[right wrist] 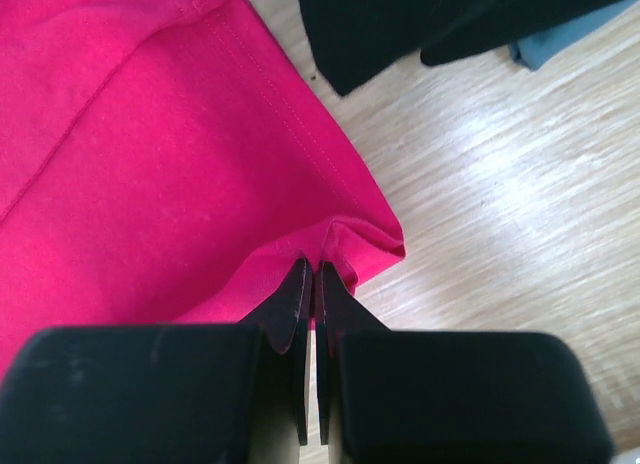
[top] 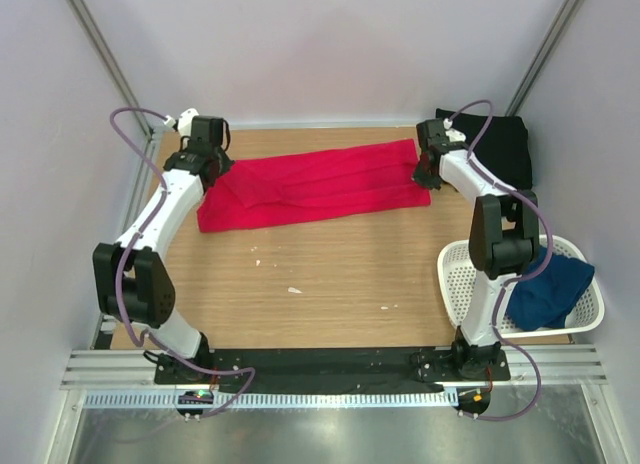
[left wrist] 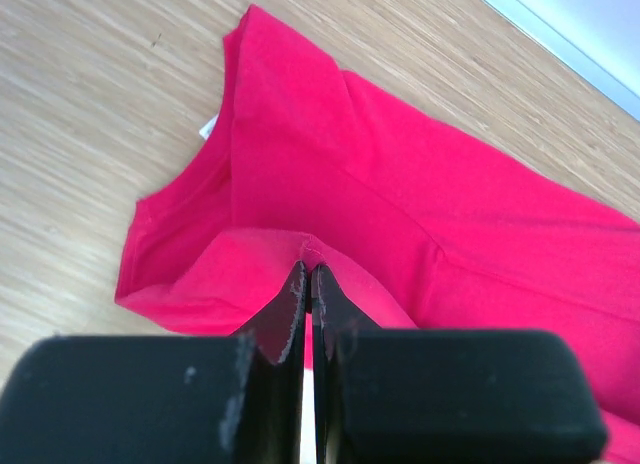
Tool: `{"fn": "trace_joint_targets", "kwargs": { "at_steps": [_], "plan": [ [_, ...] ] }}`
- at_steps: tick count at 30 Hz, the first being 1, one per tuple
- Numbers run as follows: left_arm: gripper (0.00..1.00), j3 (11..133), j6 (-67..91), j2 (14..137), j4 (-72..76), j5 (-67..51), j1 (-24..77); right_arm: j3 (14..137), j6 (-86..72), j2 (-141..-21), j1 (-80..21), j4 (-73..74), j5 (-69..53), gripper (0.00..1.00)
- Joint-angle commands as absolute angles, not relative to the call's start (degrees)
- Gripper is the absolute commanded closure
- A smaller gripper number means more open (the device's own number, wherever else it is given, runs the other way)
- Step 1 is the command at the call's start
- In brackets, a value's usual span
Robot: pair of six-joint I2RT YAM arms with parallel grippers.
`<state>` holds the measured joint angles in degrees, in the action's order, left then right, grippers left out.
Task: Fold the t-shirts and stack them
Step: Fold the tshirt
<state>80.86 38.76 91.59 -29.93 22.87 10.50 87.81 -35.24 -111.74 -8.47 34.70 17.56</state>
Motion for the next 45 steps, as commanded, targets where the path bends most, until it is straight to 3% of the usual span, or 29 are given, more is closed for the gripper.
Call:
{"fn": "trace_joint_targets", "kwargs": {
  "at_steps": [1,16,45],
  "plan": [
    [1.0,84.7,35.2,93.8,-26.4,23.4,9.7,91.1,-34.3,-112.9,-7.4,33.8,17.7,0.99],
    [1.0,92.6,33.7,105.4,-21.4,20.2,9.1,94.6,-32.3,-118.0,-4.5,33.3,14.0,0.99],
    [1.0,101.0,31.2,114.6,-19.3,21.8,8.9,97.6,-33.3,-119.9,-3.6,33.2,13.1,0.99]
  ]
}}
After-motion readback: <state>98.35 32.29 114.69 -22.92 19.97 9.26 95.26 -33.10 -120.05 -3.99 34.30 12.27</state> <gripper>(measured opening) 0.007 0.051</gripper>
